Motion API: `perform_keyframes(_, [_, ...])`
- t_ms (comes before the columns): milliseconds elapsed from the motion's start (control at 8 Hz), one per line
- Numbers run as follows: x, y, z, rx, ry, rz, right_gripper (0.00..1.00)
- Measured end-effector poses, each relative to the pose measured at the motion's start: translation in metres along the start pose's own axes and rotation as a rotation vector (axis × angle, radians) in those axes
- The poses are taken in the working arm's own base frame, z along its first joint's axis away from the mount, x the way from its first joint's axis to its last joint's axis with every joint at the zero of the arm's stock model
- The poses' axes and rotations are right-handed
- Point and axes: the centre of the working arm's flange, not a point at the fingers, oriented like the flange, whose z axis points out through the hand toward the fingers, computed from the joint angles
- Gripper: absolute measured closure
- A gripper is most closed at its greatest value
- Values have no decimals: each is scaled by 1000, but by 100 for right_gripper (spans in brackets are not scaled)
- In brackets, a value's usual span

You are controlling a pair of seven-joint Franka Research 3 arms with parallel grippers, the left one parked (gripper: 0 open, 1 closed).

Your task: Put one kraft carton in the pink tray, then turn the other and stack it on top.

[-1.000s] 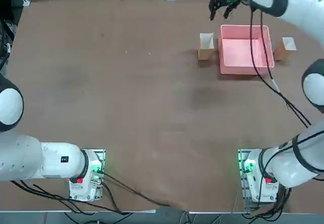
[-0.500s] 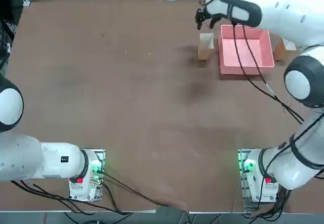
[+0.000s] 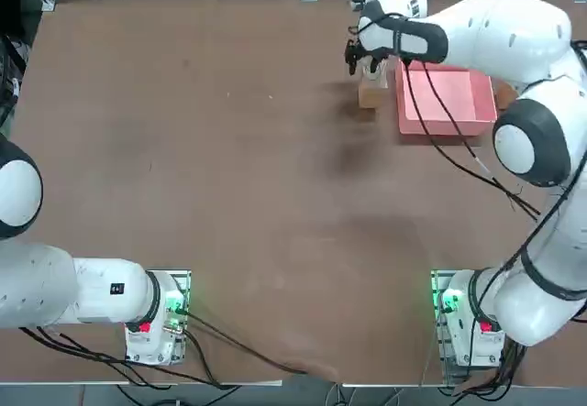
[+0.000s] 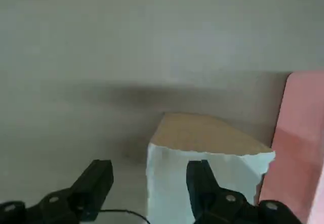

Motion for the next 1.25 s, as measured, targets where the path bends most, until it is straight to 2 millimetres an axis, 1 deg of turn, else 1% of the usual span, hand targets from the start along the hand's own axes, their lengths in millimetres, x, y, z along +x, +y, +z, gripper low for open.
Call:
perform_keyframes(125, [0, 1, 13, -8, -17, 2, 18])
perform_keyframes(250, [0, 2, 21, -14, -26, 1, 26])
perform_keyframes(500, [0, 2, 24, -14, -24, 1, 67])
perform_keyframes(625, [1, 2, 23, -14, -21, 2, 84])
perform_keyframes(750, [3, 3, 21, -13, -18, 4, 98])
perform_keyframes(875, [6, 5, 16, -11, -7, 1, 98])
perform_keyframes(1000, [12, 11, 2, -9, 3, -3, 98])
perform_keyframes(1125, [17, 20, -20, -12, -4, -15, 98])
perform_keyframes(1250, [21, 35, -52, -16, -22, -45, 98])
